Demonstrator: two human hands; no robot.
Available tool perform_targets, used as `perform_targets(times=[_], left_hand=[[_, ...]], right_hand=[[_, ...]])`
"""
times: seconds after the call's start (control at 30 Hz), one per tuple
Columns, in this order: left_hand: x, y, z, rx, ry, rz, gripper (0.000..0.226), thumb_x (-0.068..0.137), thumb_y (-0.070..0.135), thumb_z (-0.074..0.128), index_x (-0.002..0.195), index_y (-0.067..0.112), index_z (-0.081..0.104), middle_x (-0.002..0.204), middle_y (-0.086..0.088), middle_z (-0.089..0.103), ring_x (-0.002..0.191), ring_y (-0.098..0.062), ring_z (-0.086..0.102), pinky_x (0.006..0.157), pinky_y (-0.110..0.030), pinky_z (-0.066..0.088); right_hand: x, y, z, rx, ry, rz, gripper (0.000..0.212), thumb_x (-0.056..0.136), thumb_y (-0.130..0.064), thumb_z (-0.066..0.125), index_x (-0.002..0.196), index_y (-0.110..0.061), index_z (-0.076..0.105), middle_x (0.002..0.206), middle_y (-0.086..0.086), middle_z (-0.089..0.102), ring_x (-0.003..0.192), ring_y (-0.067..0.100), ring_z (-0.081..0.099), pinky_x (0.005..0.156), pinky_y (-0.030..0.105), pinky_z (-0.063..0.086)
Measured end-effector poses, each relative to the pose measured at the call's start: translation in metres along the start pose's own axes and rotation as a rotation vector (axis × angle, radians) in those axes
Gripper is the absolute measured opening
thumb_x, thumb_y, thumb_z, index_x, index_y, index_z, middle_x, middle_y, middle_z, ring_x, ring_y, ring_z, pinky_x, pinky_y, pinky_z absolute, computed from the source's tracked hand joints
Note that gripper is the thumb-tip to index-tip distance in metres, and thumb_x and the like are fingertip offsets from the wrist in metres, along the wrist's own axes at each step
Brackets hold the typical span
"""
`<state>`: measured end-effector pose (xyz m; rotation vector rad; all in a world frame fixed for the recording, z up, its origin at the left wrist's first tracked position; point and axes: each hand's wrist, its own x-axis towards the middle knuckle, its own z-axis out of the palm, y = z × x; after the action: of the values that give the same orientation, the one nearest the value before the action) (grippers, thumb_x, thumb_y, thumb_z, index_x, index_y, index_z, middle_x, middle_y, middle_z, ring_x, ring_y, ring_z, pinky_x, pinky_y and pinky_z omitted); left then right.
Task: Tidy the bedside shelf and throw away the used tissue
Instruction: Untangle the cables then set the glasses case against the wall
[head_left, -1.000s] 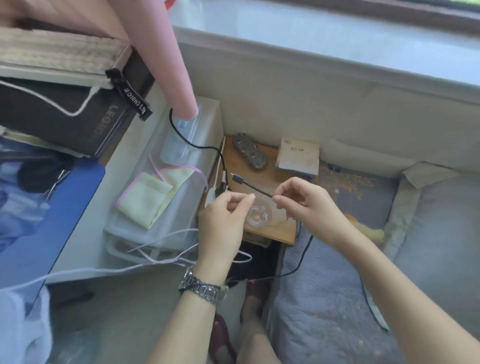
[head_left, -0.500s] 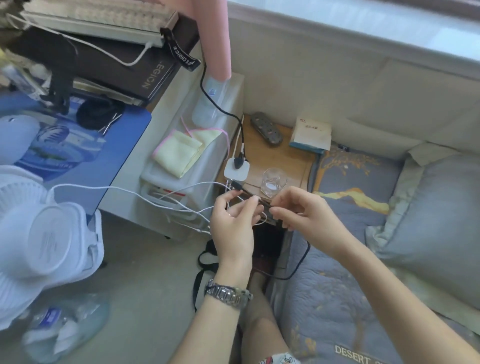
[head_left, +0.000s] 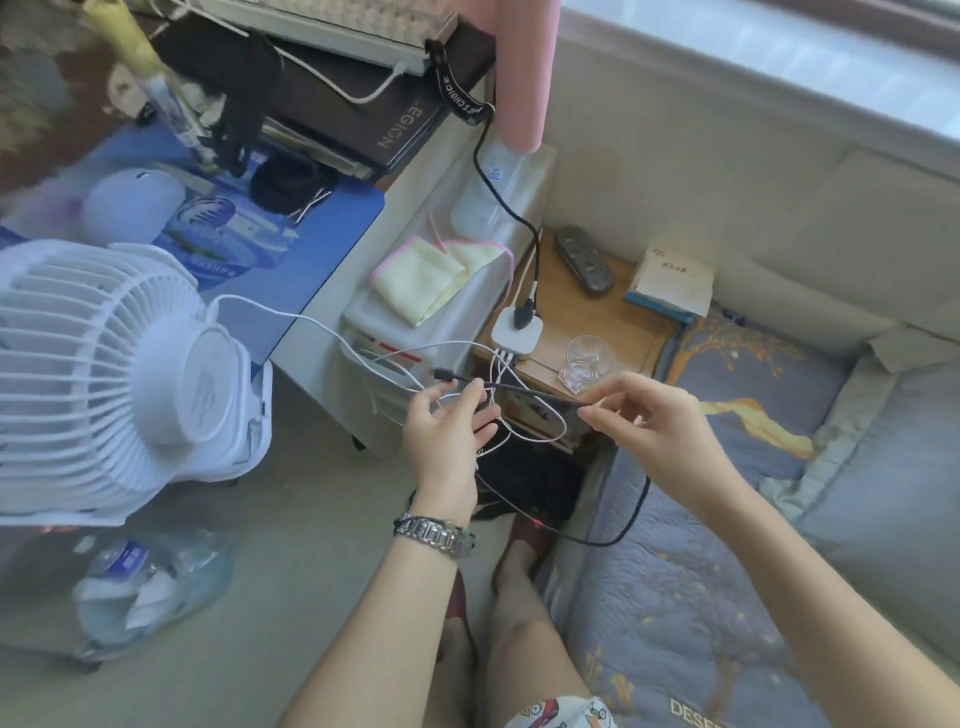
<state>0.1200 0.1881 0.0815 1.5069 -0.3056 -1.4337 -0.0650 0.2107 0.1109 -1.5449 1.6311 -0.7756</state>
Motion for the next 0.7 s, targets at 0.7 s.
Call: perform_targets(times=[0.7], left_hand=[[0.07,-0.004,-0.123,0.757,0.077,0.337,0.014,0.081,0.031,0.067,0.094,0.027,0.063,0.085,0.015,0.068,0.081,0.01,0.059,0.066,0.0,0.04]], right_hand=[[0.123,-0.031,0.083,-0.291,-0.139,-0.138,0.004,0.081,-0.018,0.069,0.083,-0.022,0.068,0.063,-0.012,0.061,0.056,-0.001,0.052,0.055,0.007,0.038]])
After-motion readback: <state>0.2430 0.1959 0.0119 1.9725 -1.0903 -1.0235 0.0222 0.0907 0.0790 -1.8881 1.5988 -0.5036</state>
